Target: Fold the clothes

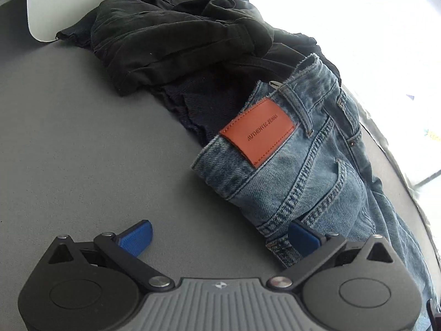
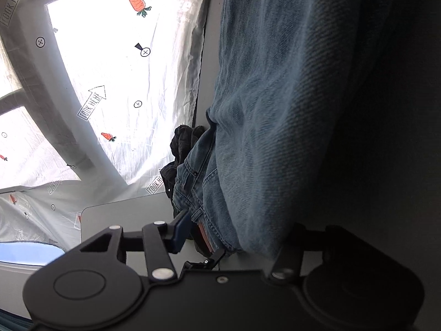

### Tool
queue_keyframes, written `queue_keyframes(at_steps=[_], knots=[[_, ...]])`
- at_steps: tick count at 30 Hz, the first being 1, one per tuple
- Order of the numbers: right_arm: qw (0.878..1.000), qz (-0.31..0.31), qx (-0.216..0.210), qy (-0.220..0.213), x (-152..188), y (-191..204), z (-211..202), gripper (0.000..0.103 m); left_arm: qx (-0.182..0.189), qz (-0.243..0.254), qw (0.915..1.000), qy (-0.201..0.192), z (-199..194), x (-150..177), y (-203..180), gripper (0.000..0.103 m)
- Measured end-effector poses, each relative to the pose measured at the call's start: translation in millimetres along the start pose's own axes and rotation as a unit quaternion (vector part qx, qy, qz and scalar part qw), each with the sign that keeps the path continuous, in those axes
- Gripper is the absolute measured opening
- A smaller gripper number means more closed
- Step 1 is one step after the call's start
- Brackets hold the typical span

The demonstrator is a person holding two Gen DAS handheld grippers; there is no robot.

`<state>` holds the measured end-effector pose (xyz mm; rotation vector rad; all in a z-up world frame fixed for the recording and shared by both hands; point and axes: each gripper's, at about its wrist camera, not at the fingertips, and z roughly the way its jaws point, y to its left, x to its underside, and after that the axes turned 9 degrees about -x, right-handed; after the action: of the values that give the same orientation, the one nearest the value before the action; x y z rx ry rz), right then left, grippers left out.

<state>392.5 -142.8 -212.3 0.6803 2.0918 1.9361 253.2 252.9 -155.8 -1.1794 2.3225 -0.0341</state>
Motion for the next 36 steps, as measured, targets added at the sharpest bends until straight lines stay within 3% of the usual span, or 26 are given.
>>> queue_keyframes(at_steps=[1,3,8,10,11,12,14,15,18,19,23,26,29,31,32,36], knots=[[1.0,0.0,0.013,-0.012,4,-2,-2,0.038,0.012,-0.011,0.9999,0.001,7,-6,-4,0.103],[0.999,0.003,0.037,-0.037,12,-7,-8,0.014,0.027,-0.028,0.9992,0.003,13,-14,-7,0.103],[0.996,-0.028,0.07,-0.055,20,3,-10,0.008,0.043,-0.063,0.997,-0.006,26,-32,-7,0.098],[0.994,-0.046,0.078,-0.055,20,13,-9,0.007,0.053,-0.089,0.9946,-0.007,30,-39,-4,0.06],[0.994,-0.051,0.08,-0.056,20,16,-9,0.007,0.058,-0.1,0.9933,-0.01,30,-40,-2,0.058],[0.994,-0.055,0.08,-0.056,20,17,-10,0.006,0.07,-0.106,0.9918,-0.018,28,-40,0,0.042],[0.993,-0.062,0.078,-0.058,20,19,-12,0.005,0.097,-0.099,0.9896,-0.04,16,-39,2,0.025],[0.993,-0.068,0.078,-0.06,19,17,-14,0.004,0.117,-0.093,0.9873,-0.053,6,-38,5,0.022],[0.992,-0.086,0.077,-0.06,24,26,-28,0.003,0.191,-0.092,0.9743,-0.078,-29,-34,23,0.022],[0.991,-0.092,0.079,-0.06,27,28,-36,0.003,0.194,-0.099,0.9731,-0.075,-33,-32,32,0.022],[0.991,-0.069,0.105,-0.049,18,7,-45,0.003,0.118,-0.104,0.9871,-0.03,-5,-12,61,0.023],[0.989,-0.054,0.131,-0.031,20,-2,-44,0.006,0.11,-0.14,0.9837,-0.021,7,0,70,0.035],[0.988,-0.048,0.143,-0.025,18,0,-43,0.015,0.107,-0.133,0.9851,-0.02,6,-5,64,0.05],[0.987,-0.052,0.151,-0.033,15,4,-45,0.031,0.103,-0.118,0.9875,-0.02,6,-8,57,0.057],[0.985,-0.054,0.16,-0.04,14,7,-51,0.043,0.098,-0.11,0.9889,-0.02,6,-10,53,0.057],[0.977,-0.069,0.183,-0.084,4,12,-74,0.044,0.052,-0.084,0.9946,-0.031,1,-12,40,0.066]])
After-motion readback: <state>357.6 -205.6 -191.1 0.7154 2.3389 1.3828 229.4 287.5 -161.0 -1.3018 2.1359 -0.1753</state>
